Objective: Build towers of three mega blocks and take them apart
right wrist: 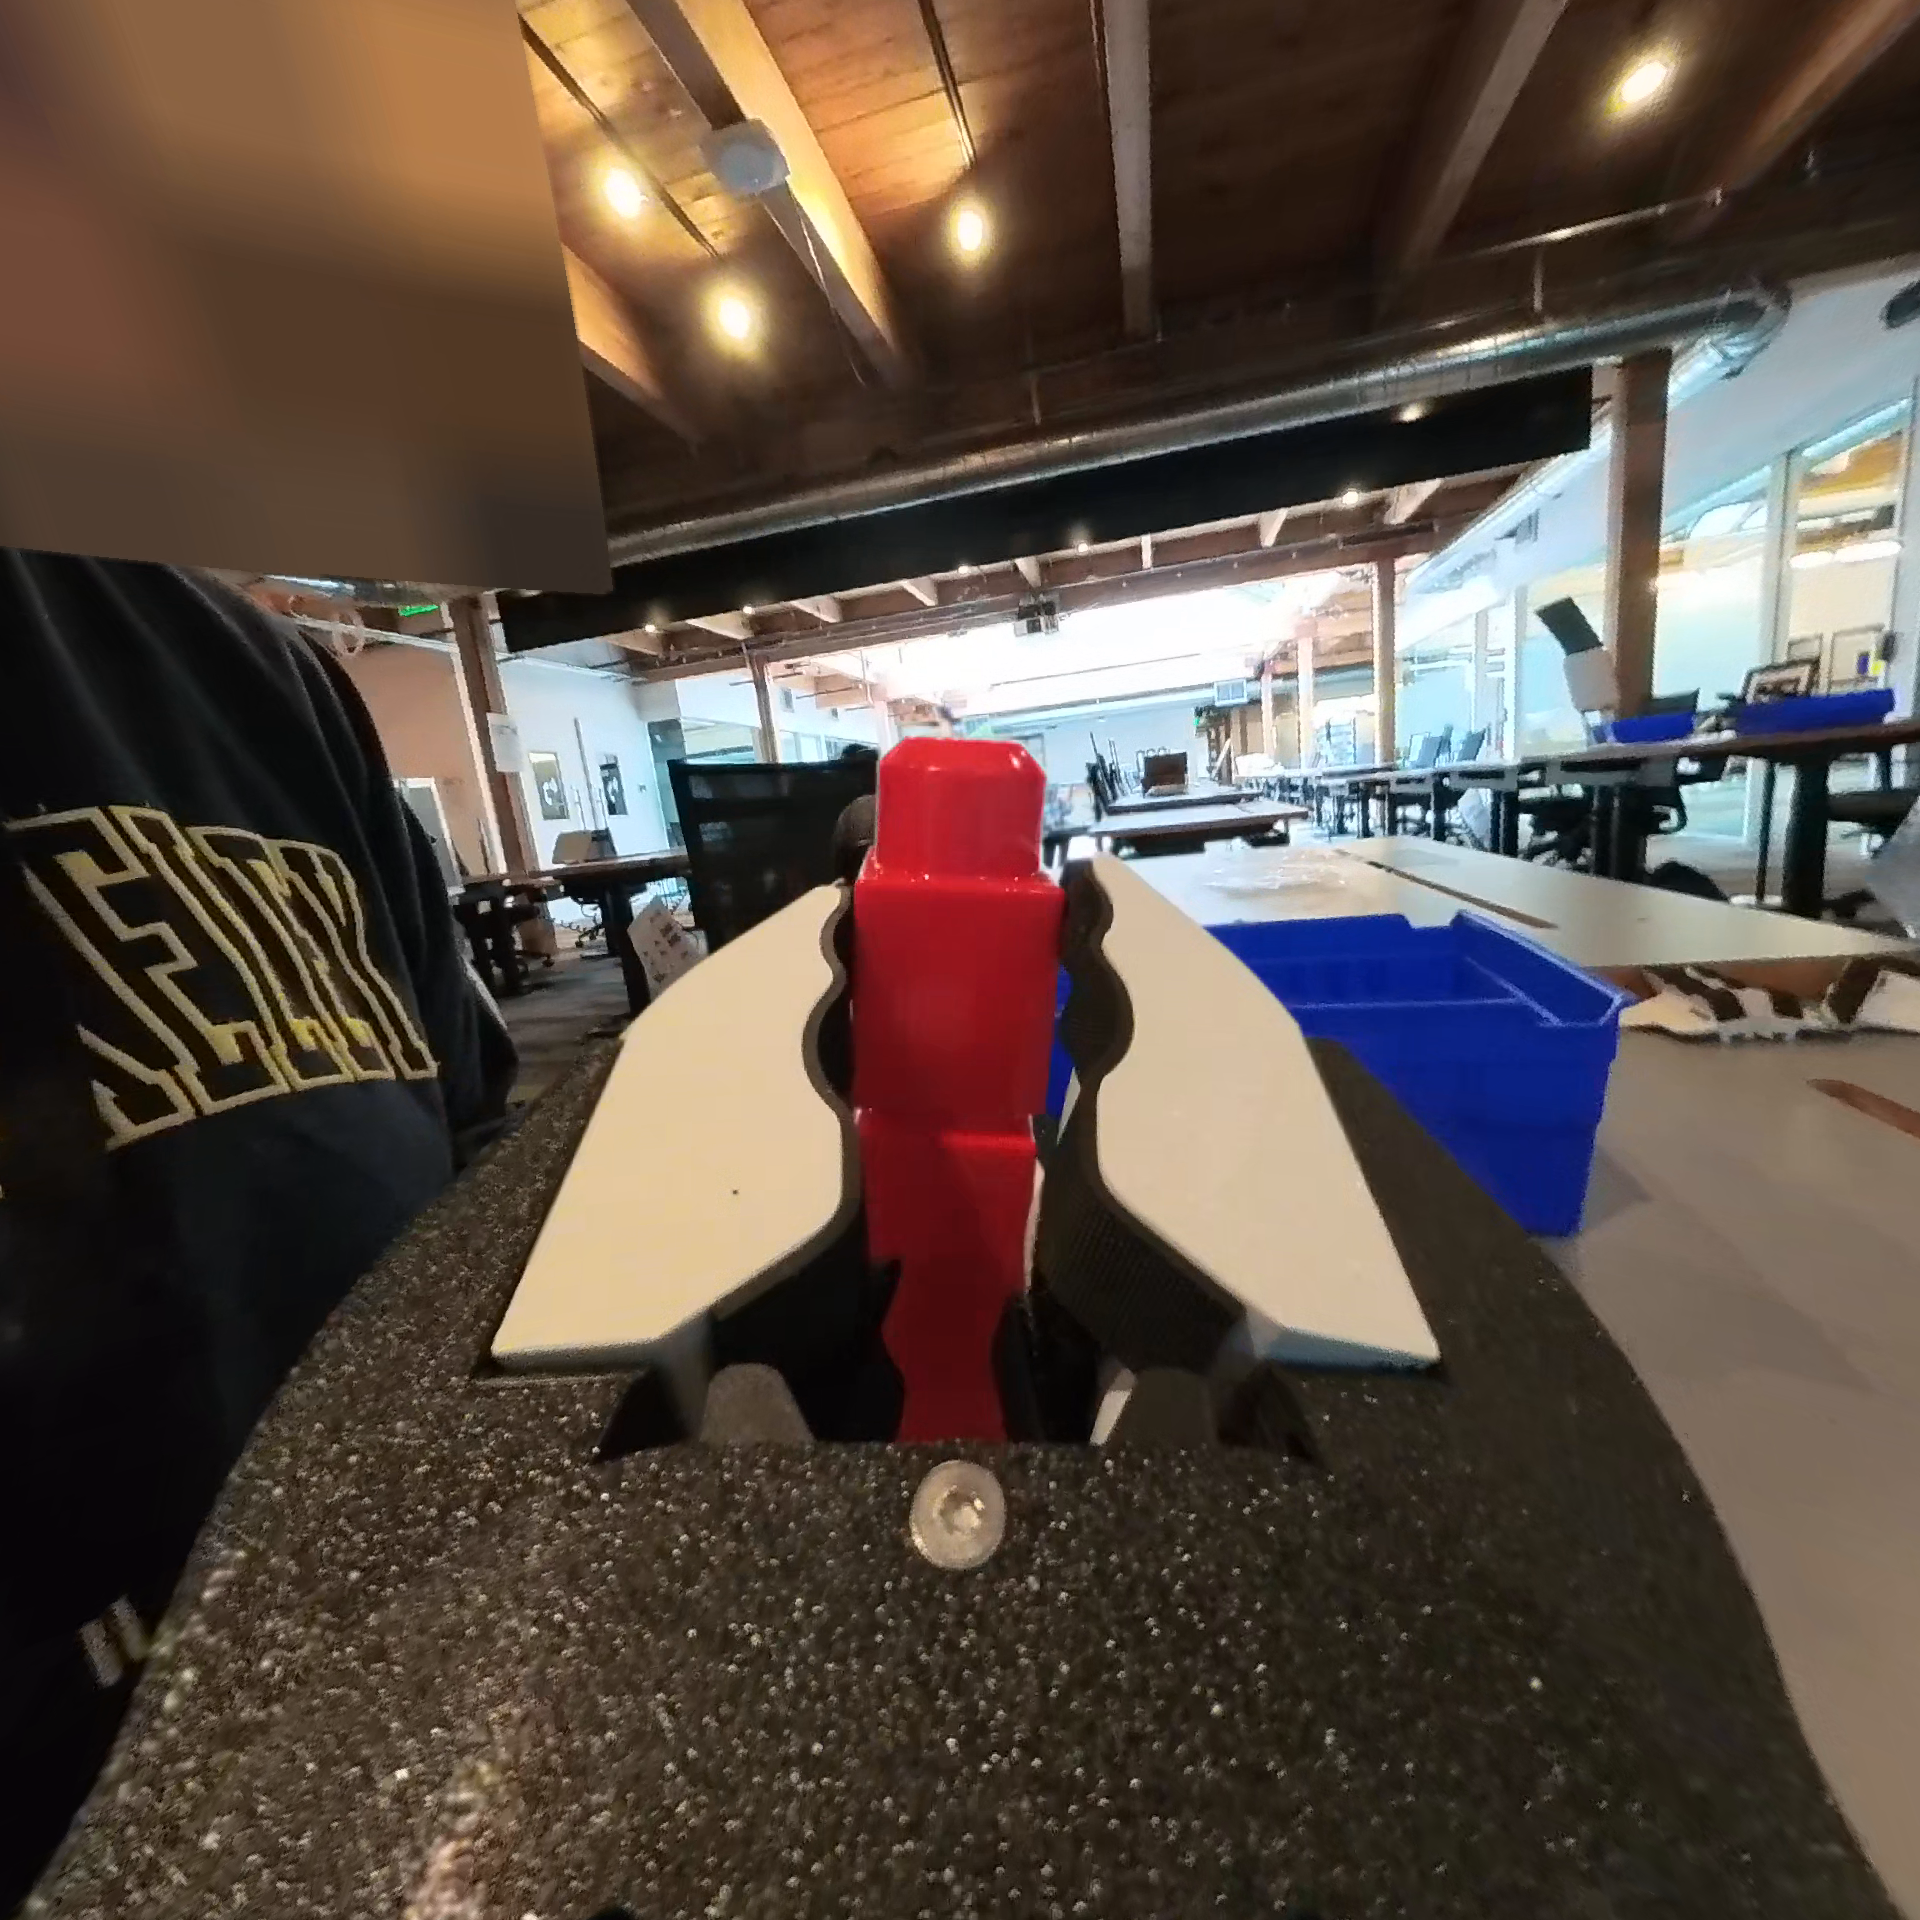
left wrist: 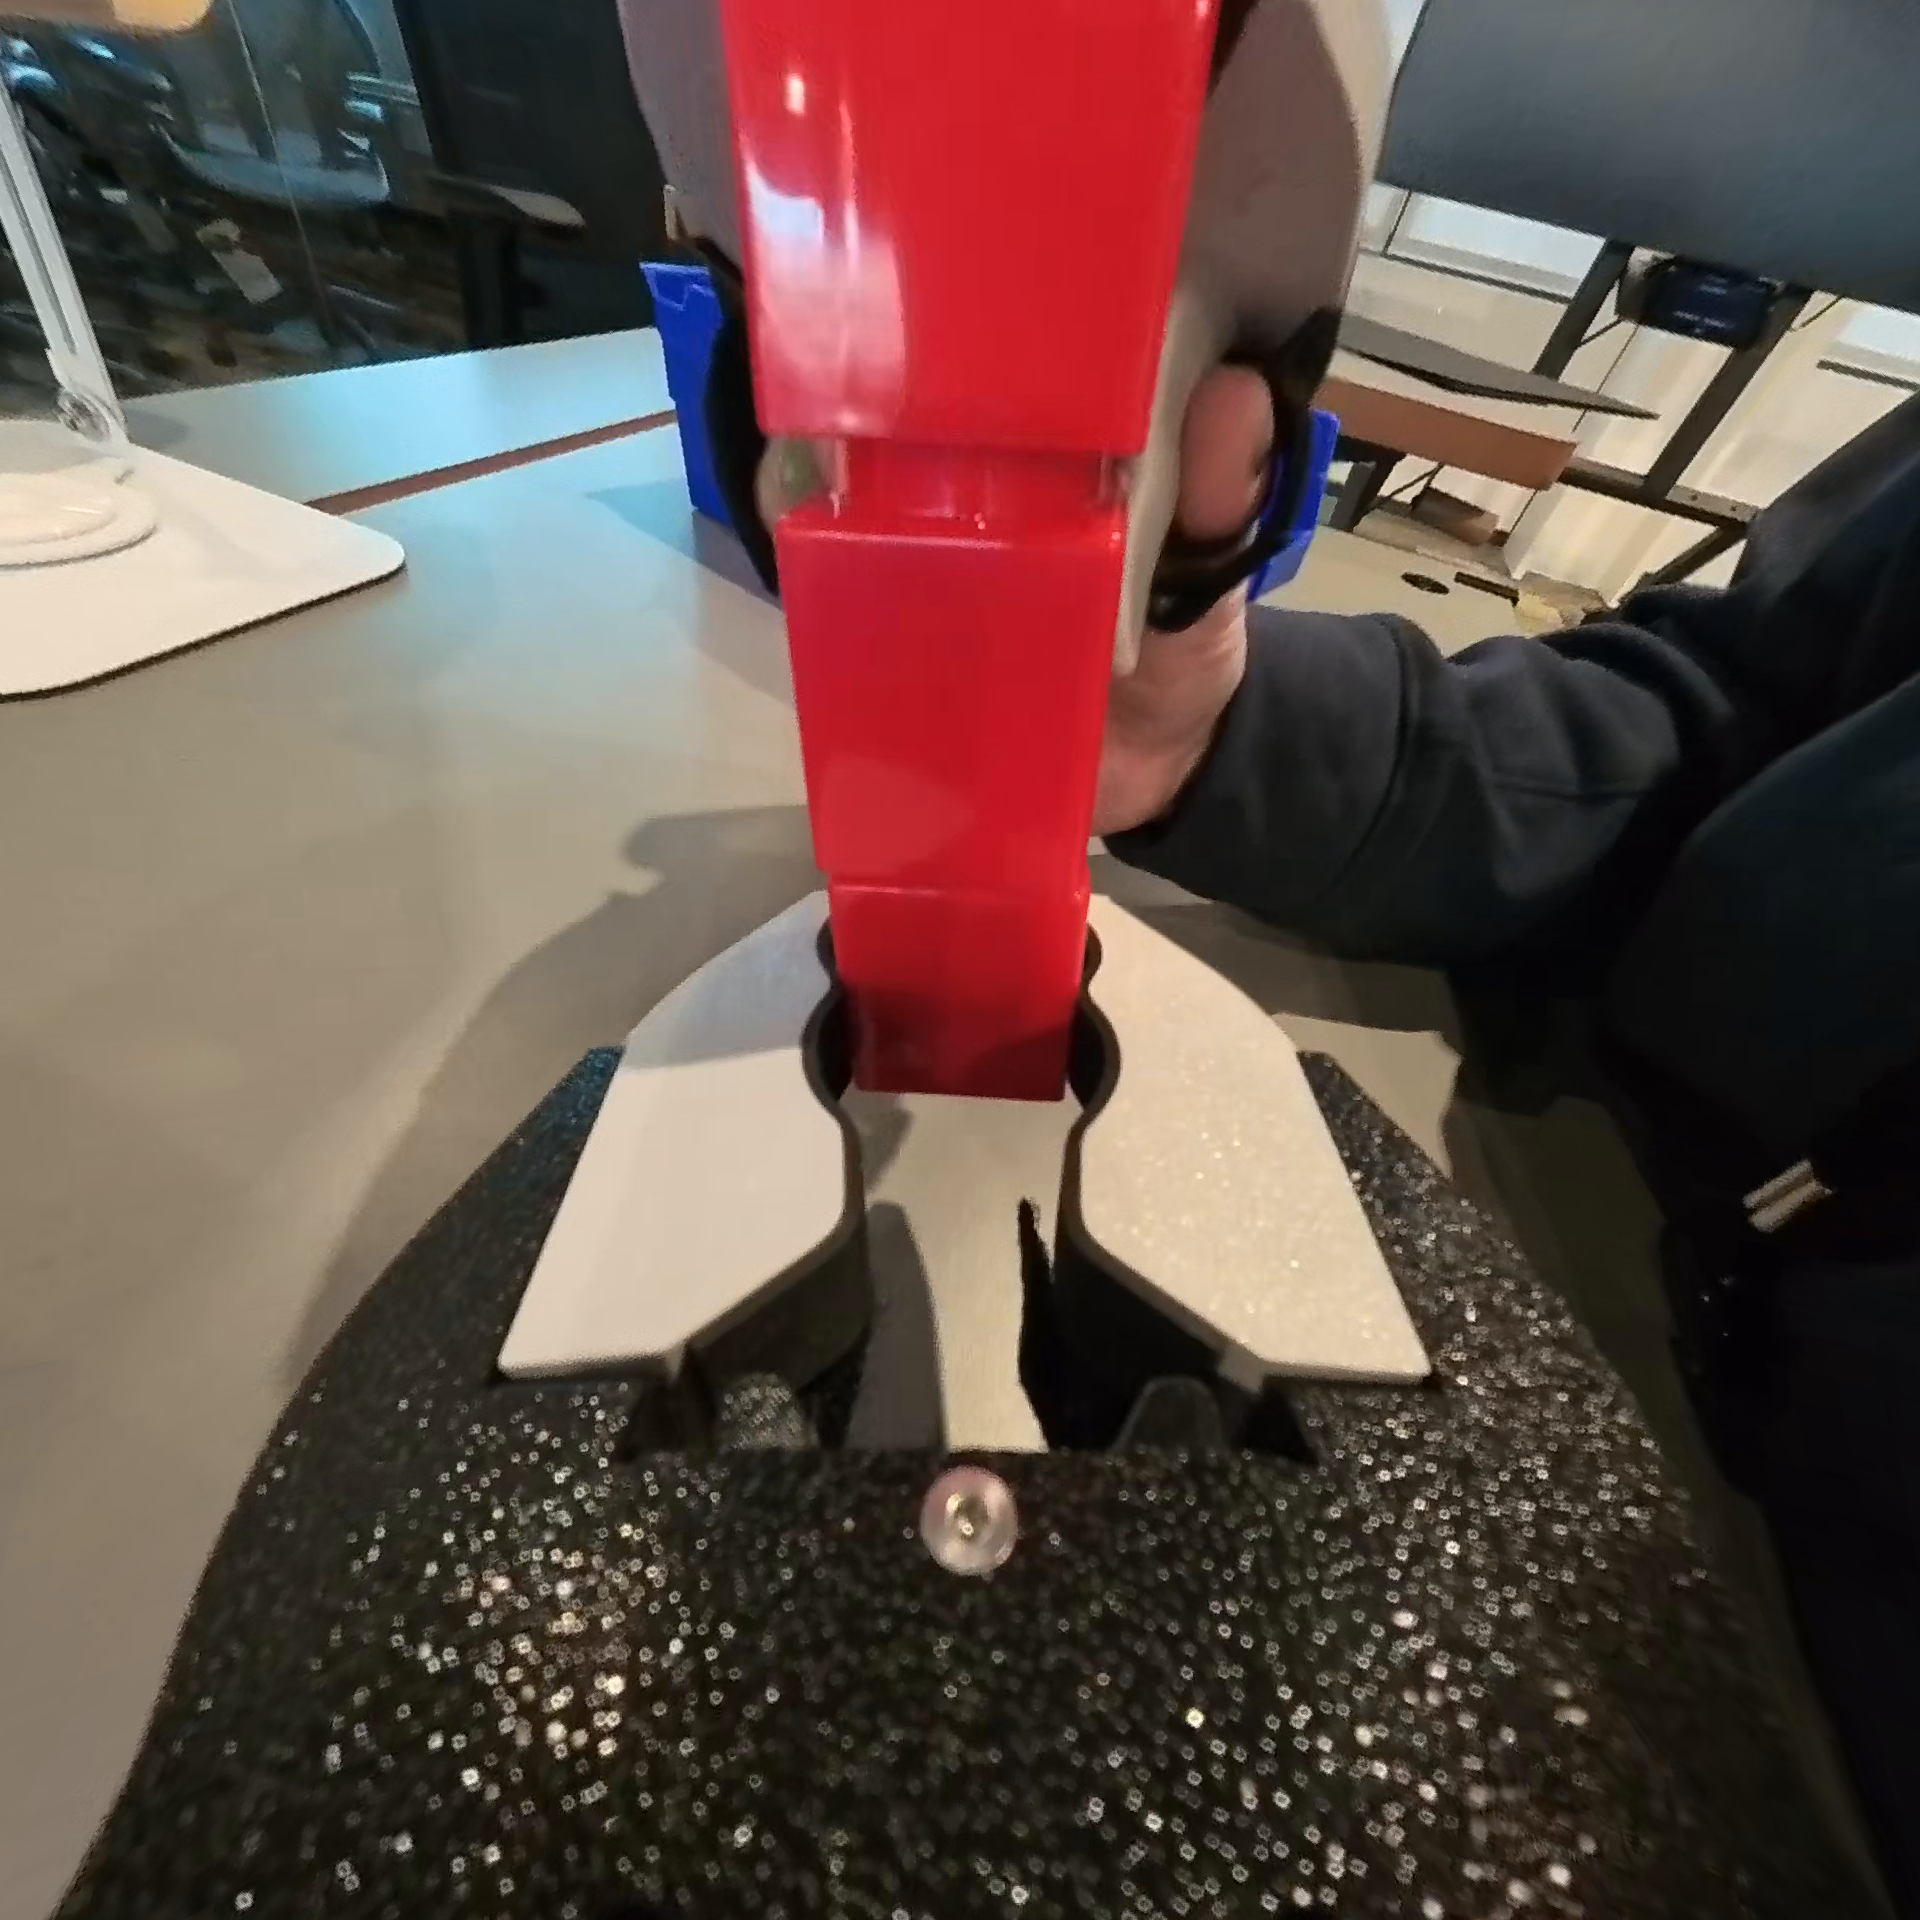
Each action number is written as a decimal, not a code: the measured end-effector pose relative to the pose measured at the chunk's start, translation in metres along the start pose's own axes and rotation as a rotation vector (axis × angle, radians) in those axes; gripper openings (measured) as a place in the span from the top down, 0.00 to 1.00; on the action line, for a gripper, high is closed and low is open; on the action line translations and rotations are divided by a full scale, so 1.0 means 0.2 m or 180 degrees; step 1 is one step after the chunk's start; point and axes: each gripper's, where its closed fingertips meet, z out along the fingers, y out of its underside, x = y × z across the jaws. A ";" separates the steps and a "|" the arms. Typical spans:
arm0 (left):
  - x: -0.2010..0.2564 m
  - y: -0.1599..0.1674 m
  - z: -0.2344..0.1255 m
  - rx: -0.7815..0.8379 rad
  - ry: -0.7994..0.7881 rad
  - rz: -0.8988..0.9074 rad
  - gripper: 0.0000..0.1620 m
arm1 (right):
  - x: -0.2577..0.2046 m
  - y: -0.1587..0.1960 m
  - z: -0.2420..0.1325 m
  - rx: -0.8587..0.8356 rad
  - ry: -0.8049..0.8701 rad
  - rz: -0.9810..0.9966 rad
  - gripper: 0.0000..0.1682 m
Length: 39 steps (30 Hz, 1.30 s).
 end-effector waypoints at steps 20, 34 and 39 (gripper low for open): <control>0.00 0.06 -0.01 -0.0227 -0.0059 0.0256 0.77 | -0.02 0.13 -0.14 -0.1227 0.0127 0.0052 0.77; -0.06 0.02 -0.01 0.0065 -0.0156 0.0027 0.77 | 0.05 -0.04 -0.21 -0.0645 0.0637 -0.0371 0.73; -0.05 0.03 0.00 0.0000 -0.0173 0.0108 0.77 | 0.04 -0.09 -0.22 -0.0531 0.0682 -0.0574 0.94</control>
